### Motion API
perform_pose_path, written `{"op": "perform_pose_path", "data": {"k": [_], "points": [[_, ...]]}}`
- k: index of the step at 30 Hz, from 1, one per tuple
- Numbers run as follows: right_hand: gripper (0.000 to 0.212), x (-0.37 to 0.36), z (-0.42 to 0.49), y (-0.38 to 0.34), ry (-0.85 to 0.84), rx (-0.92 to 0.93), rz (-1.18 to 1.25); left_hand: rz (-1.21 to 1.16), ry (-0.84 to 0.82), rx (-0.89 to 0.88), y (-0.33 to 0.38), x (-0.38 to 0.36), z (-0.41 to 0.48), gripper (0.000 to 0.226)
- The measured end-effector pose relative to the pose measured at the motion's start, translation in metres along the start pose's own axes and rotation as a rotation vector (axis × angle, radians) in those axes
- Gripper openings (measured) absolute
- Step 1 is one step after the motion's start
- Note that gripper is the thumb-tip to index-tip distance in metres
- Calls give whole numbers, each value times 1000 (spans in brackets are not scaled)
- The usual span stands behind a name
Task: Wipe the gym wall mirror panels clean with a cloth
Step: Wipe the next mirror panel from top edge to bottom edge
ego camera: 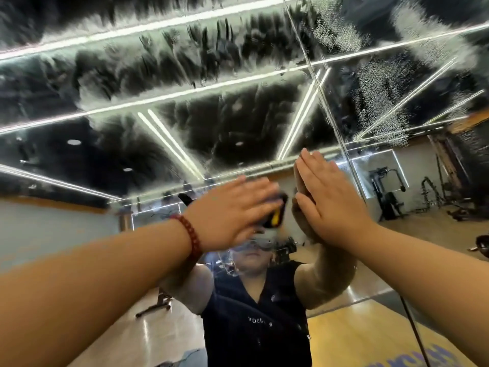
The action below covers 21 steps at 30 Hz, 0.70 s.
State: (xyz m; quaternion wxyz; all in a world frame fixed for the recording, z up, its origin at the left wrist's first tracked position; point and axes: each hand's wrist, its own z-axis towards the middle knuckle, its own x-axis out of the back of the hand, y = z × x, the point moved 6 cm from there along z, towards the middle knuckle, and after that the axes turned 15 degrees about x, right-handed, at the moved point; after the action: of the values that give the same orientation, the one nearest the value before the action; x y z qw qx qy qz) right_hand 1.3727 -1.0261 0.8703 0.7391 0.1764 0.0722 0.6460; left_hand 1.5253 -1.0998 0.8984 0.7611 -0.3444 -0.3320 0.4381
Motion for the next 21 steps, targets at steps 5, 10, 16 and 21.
{"op": "perform_pose_path", "data": {"k": [5, 10, 16, 21], "points": [[74, -7, 34, -20, 34, 17, 88, -20, -23, 483, -119, 31, 38, 74], [70, -16, 38, -22, 100, 22, 63, 66, -8, 378, -81, 19, 44, 74], [67, -14, 32, -21, 128, 27, 119, 45, 6, 67, -17, -2, 1, 56], [65, -15, 34, -25, 67, 57, 57, 45, -22, 377, -82, 17, 23, 68]]}}
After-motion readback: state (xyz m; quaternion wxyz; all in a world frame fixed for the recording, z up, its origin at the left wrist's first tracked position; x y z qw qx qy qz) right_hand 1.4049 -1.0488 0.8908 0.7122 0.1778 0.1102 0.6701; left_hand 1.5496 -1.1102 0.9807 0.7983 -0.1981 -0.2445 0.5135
